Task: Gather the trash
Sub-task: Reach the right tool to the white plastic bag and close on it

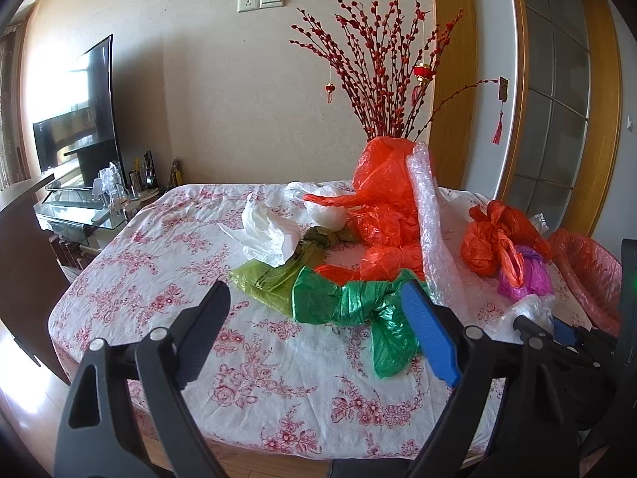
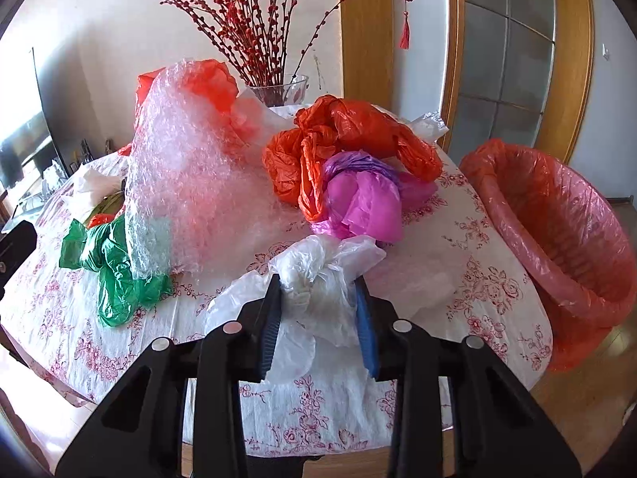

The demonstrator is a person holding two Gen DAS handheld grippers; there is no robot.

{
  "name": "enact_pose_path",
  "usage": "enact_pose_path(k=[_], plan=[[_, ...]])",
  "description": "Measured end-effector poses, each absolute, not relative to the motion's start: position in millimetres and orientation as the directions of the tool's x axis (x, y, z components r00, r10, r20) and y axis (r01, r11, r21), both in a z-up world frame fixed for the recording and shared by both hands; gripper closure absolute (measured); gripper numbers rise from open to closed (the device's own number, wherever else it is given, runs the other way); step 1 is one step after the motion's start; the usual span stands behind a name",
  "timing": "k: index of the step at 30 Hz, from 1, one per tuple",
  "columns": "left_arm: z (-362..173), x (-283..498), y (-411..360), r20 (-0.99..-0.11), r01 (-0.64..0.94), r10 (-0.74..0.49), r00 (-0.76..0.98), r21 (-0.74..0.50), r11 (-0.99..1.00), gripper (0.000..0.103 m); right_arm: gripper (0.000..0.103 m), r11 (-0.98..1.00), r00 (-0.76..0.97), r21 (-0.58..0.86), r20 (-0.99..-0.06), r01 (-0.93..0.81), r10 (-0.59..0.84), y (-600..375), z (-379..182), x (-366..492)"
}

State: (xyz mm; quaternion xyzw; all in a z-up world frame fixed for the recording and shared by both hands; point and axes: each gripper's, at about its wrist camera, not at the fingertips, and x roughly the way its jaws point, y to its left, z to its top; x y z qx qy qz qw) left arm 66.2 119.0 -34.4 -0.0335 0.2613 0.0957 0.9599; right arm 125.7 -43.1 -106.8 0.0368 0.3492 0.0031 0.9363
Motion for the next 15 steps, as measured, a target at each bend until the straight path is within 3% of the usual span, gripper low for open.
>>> enact_pose_path(k=[8,15], plan=[[-32.6,85.5,97.7,-0.528,-0.109,0.072,0.846,-0.04,0.993,0.027,0.069,0.994,0.775,0.089,-0.632,0.069,0.002,-70.7,-97.0,108.1],[-30.6,130.4,76.3,-0.578,-0.035,-0.007,0.816,-0.06,0.998,0.045,0.069,0.987,0.781,0.095,-0.623,0.133,-0.045,-103.7,-92.9,97.8]])
